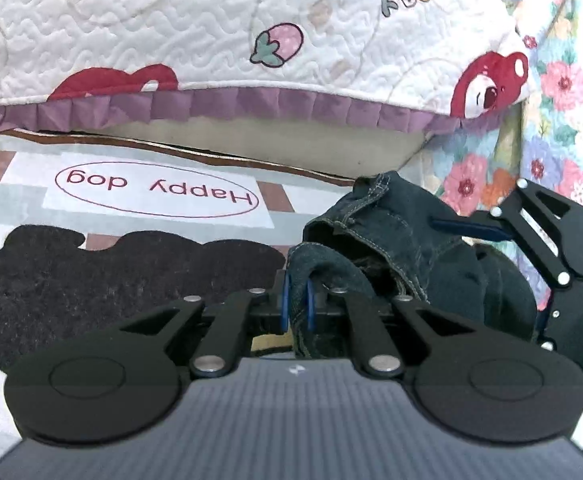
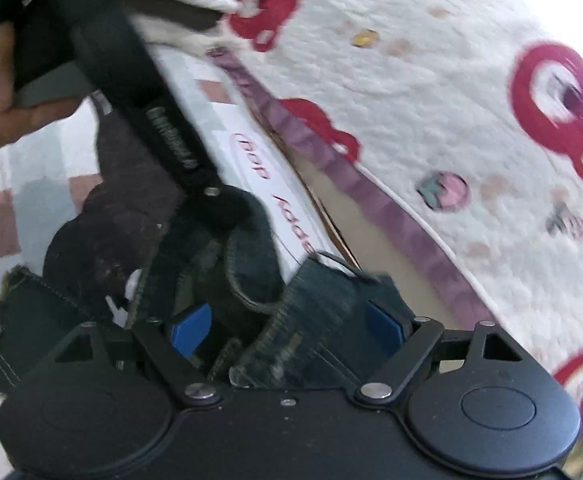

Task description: Fold clothes

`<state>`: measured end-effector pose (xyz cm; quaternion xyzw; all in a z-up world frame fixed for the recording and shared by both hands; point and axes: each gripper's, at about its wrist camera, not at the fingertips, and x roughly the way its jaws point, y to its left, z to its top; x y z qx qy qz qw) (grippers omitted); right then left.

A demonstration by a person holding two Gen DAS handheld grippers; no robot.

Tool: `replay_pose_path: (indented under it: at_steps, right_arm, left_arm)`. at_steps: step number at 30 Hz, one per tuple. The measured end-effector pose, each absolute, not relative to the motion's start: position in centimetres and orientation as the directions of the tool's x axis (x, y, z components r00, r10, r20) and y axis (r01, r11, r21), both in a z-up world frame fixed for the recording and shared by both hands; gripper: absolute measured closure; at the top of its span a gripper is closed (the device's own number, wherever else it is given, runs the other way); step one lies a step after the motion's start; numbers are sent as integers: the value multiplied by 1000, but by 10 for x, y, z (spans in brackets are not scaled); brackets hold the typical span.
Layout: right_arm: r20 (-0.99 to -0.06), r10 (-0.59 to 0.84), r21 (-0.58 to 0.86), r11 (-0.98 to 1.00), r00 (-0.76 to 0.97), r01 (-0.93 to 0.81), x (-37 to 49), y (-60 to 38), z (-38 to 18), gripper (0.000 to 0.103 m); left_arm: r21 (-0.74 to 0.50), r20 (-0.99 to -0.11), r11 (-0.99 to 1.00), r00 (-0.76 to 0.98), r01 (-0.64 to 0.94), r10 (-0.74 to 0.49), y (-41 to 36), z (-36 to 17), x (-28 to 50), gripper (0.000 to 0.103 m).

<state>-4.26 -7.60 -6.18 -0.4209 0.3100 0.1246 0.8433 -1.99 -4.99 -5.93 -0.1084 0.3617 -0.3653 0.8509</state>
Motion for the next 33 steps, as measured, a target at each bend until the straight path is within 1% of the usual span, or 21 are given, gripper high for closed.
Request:
replay_pose_path:
  at_steps: [2,3,5,7,10,12,13,15,17,18,19,20,22,23,24,25,26,27,29,33]
  right_arm:
    - [-630,-27,-642,581,776,-500,-37,-72,-60,16]
    - [-646,-9,-620,589,764,-517,-32,-72,-58,14]
    - [-695,39,-540,632,718,-556,-21,-75,-54,13]
    - [-755,93,-419,693,649,-586,-10,-80,-53,12]
    - [-793,131,-316,747,596,-585,-6,-83,-56,9]
    - [-797,111,-321,755,594,-572,-9,-78,-64,8]
    - [-790,85,-352,749,608,-562,-12,-74,-71,4]
    - [-760,22,-449,705,649,-550,-21,-63,-90,0]
    - [-715,-46,-551,651,697,-522,-28,-55,-104,1]
    - [-689,-76,-594,629,721,-501,-31,-53,-107,7]
    - [-662,-94,-625,617,744,-479,-33,-53,-107,37]
    - [-647,-107,-637,620,755,-458,-32,-57,-102,58]
    - [-631,-130,-635,653,764,-413,-27,-73,-86,80]
    - [-629,-137,-618,685,765,-385,-25,-84,-75,82]
    - [-628,-145,-600,716,765,-357,-22,-96,-64,83]
    - [-604,-174,-611,727,777,-312,-21,-109,-52,83]
    - [-571,-213,-634,728,793,-261,-20,-123,-41,83]
    - [-548,-248,-640,739,799,-209,-18,-139,-27,83]
    - [-518,-315,-629,771,795,-104,-15,-174,3,84]
    - [-456,-434,-576,810,777,114,-23,-246,56,84]
  left_arm:
    - [-470,-519,692,462,548,-719,-48,-59,-19,96]
    - [-481,-510,683,458,550,-728,-47,-59,-19,96]
    - [-502,-493,665,449,554,-746,-45,-58,-18,96]
    - [-521,-477,642,431,563,-766,-46,-56,-18,96]
    - [-509,-497,643,414,573,-763,-52,-58,-21,96]
    - [-488,-504,642,409,592,-761,-57,-58,-26,96]
    - [-483,-498,634,406,604,-766,-59,-57,-29,96]
    - [-477,-479,611,396,631,-783,-62,-54,-34,95]
    - [-477,-459,597,396,645,-795,-62,-51,-38,95]
    - [-477,-449,591,397,650,-800,-62,-50,-40,95]
    - [-476,-443,594,406,649,-799,-61,-48,-40,95]
    - [-490,-422,587,414,644,-807,-57,-47,-40,95]
    - [-546,-318,524,417,654,-851,-43,-37,-41,94]
    - [-557,-258,495,428,666,-866,-34,-31,-43,92]
    - [-547,-215,483,443,684,-871,-27,-24,-46,82]
    - [-523,-182,481,459,703,-869,-22,-17,-50,61]
    - [-503,-169,486,470,715,-866,-18,-14,-53,51]
    - [-484,-166,494,478,722,-863,-15,-12,-55,42]
    - [-482,-223,500,452,719,-864,-19,-21,-52,42]
    - [-469,-451,555,354,687,-820,-58,-63,-44,42]
